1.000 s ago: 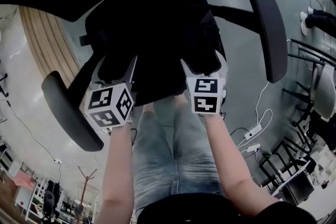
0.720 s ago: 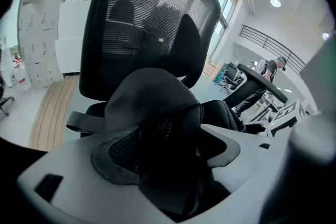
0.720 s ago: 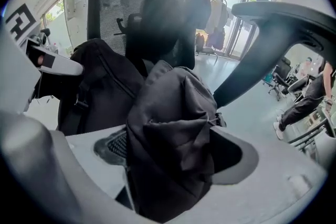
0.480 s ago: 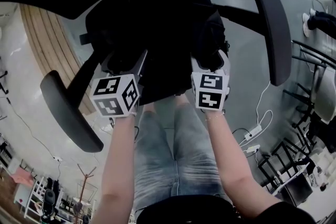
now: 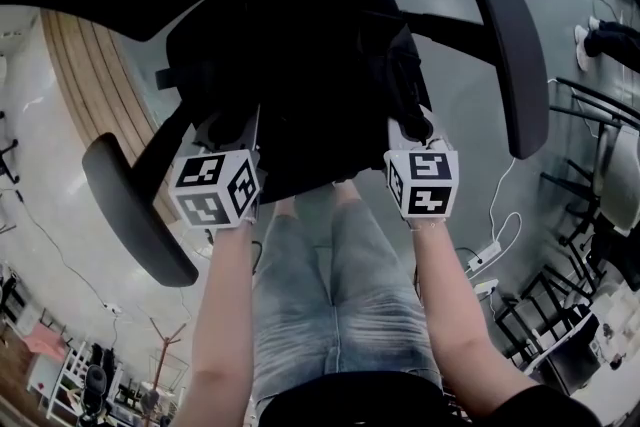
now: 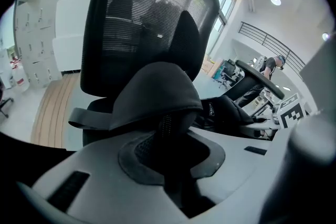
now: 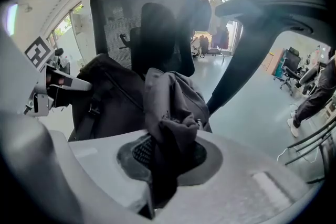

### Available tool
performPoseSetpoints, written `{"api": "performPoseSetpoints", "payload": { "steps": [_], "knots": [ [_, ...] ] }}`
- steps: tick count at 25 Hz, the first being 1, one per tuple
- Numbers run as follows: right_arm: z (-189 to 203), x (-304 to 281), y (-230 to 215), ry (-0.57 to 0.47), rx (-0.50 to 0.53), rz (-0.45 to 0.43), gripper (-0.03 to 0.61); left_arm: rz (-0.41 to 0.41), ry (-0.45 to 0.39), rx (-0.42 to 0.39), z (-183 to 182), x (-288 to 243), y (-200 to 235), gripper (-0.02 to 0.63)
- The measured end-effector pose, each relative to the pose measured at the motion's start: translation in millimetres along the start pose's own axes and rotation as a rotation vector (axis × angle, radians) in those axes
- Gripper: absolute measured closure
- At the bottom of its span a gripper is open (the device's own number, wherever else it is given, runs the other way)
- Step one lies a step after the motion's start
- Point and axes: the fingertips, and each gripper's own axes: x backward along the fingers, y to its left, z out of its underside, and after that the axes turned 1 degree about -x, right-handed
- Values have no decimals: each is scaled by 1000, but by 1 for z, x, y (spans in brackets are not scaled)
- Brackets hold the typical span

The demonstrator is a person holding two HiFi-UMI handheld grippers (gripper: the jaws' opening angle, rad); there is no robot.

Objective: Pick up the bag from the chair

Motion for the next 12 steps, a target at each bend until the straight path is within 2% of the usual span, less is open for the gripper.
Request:
{"api": "performPoseSetpoints", "payload": {
  "steps": [7, 12],
  "knots": [
    [7, 30, -1, 16, -126, -44, 526, 14, 12, 27, 4, 21, -12, 538],
    [-4, 62, 9, -28, -196, -88, 528, 12, -1, 48, 2, 47, -23, 544]
  ]
}}
